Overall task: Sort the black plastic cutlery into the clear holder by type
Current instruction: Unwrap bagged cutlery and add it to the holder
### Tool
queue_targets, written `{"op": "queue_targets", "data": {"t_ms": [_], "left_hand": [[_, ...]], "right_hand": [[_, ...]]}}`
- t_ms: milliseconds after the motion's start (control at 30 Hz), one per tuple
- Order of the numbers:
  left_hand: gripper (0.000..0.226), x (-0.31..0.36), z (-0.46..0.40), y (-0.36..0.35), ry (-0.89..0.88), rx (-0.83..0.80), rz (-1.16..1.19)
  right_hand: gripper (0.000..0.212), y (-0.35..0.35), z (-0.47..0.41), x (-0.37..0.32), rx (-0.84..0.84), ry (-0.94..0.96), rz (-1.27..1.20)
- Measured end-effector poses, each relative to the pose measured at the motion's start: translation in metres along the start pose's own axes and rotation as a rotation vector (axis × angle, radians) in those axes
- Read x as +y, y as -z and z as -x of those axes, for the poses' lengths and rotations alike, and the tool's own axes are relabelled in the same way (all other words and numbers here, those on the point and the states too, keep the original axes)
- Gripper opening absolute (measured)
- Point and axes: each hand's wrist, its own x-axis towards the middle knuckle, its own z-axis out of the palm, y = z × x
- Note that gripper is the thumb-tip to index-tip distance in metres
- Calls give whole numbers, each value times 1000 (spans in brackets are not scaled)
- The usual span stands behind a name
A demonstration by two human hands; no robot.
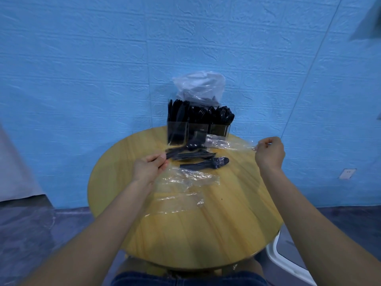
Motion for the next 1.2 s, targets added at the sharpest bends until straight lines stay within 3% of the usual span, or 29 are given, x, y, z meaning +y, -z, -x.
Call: {"op": "queue_targets", "data": {"t_ms": [100,333,433,567,700,767,867,933,1033,1200], "left_hand": [[15,11,-4,4,-31,88,149],[11,20,6,-26,-80,-64,118],[13,18,13,-40,-54,-88,146],[13,10,19,-55,-36,-159,116],[13,0,22,-64,-68,-263,16],[11,-1,21,-63,-175,-324,-214],[8,4,15,-59,-520,-414,-815],[7,7,11,-60,-692,-427,-1003],[13,10,1,-61,-748,-394,-898],[23,11,-19,-57,-610,-389,-711]], "right_hand": [[10,-1,1,13,-90,-61,92],[24,-16,30,17,-422,-42,236],[42,-13,35,-1,-422,73,412],[54,-16,47,-34,-480,134,-63],[28,-30,42,-55,-446,0,-397],[22,-36,35,-54,-443,-44,-422],[21,-46,30,-52,-488,-62,-437],[23,-53,29,-57,-516,-71,-477],[29,-62,28,-66,-547,-74,-537],[25,-79,22,-70,-650,-96,-690]]}}
